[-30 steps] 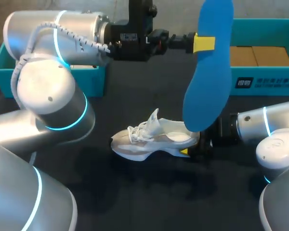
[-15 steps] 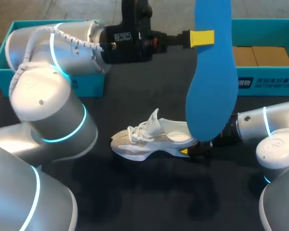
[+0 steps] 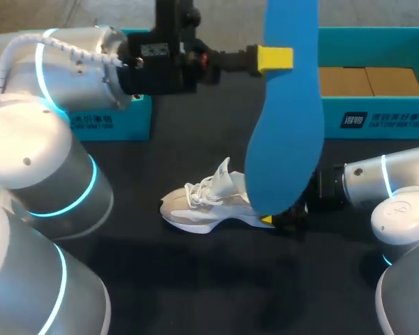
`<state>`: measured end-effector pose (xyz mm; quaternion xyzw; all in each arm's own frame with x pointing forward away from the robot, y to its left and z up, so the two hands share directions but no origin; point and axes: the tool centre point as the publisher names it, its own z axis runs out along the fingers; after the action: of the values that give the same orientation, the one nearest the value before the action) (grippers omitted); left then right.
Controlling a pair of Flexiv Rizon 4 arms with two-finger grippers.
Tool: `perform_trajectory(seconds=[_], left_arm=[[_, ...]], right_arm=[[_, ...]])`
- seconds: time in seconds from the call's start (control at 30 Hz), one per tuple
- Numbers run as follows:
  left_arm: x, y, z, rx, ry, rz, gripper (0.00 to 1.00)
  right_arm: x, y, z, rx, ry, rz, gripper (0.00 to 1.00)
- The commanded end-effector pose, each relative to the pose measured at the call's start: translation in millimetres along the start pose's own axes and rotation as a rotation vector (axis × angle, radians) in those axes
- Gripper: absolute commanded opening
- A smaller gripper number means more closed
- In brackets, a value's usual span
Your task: Take the shoe out of the shoebox, open the shoe tongue, remove and reinsert the insole, then place the shoe into the shoebox
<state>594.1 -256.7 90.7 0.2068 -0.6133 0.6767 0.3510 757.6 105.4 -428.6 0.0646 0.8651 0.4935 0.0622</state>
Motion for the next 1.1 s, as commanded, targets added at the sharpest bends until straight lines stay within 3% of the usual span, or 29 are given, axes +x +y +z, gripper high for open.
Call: perform_trajectory(seconds=[0.03, 1.1], left_arm=[[9.7, 7.0, -16.3, 0.014, -0.020, -0.008, 0.00], [14.1, 6.1, -19.6, 0.003, -0.026, -0.016, 0.00]], right_arm=[[0.9, -0.3, 1.4, 0.006, -0.001, 0.001, 0.00], [0.9, -0.3, 1.4, 0.006, -0.001, 0.001, 0.00]])
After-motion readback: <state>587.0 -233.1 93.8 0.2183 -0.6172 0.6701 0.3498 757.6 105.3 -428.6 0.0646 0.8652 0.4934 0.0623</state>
